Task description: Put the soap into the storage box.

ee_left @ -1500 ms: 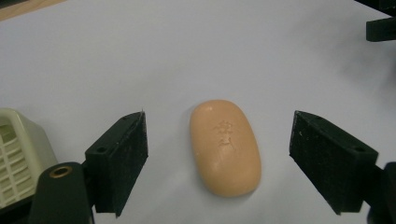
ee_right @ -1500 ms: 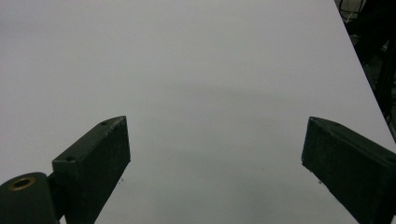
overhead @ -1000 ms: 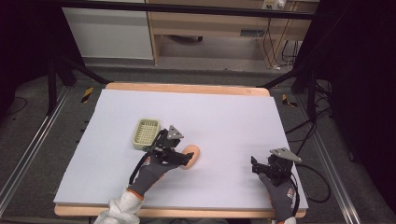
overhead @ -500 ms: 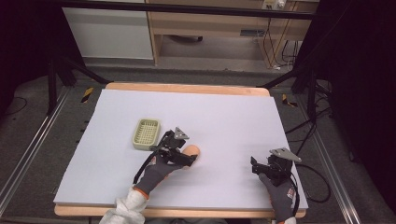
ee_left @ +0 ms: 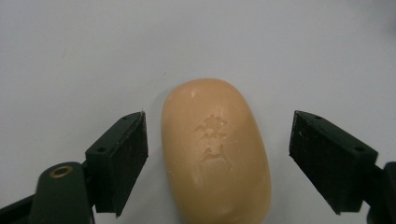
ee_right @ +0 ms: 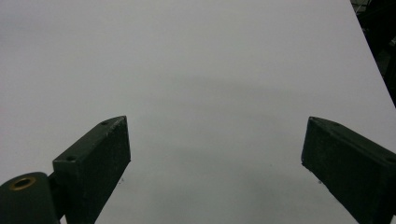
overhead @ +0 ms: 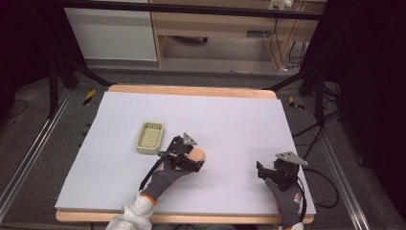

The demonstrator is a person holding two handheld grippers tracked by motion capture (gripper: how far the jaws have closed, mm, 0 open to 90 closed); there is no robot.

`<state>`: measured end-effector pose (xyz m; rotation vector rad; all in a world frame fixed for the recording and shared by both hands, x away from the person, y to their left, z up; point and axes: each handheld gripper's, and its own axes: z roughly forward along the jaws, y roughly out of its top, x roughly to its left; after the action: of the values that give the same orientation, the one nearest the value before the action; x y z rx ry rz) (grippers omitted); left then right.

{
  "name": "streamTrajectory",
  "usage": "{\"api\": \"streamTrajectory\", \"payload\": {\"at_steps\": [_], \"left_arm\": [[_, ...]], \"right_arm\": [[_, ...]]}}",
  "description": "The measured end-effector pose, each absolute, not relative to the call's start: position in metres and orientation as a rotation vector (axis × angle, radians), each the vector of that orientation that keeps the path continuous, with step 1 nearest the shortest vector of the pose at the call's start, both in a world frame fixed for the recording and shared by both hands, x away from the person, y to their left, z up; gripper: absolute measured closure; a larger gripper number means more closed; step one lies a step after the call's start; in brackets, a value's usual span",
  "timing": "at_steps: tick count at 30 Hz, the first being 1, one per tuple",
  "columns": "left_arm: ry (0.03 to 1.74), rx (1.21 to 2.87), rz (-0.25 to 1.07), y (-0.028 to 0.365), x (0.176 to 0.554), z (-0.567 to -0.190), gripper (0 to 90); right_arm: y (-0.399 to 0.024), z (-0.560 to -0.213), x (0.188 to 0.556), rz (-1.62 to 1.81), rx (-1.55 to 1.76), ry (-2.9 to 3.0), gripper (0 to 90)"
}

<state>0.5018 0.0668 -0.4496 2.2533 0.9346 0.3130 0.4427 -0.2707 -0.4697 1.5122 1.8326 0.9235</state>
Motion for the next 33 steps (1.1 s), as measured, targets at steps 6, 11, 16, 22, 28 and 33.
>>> {"api": "streamTrajectory", "payload": {"at_steps": [6,11,16,22,28,33], "left_arm": [[0.94,2.269,0.325,0.064,0.502,-0.454,18.2],[0.944,2.28,0.33,0.063,0.504,-0.459,18.2],[0.951,2.294,0.318,0.063,0.506,-0.464,18.4],[0.965,2.294,0.319,0.063,0.508,-0.467,19.6],[0.976,2.308,0.325,0.059,0.508,-0.471,21.5],[0.979,2.302,0.333,0.059,0.508,-0.472,23.4]], "right_arm": [[-0.27,-0.469,0.442,0.923,1.512,1.83,8.3],[-0.27,-0.47,0.443,0.917,1.514,1.833,8.3],[-0.27,-0.47,0.443,0.916,1.515,1.833,8.3],[-0.27,-0.47,0.443,0.913,1.516,1.832,8.3],[-0.27,-0.47,0.443,0.909,1.515,1.834,8.2],[-0.269,-0.47,0.443,0.907,1.515,1.835,8.2]]}}
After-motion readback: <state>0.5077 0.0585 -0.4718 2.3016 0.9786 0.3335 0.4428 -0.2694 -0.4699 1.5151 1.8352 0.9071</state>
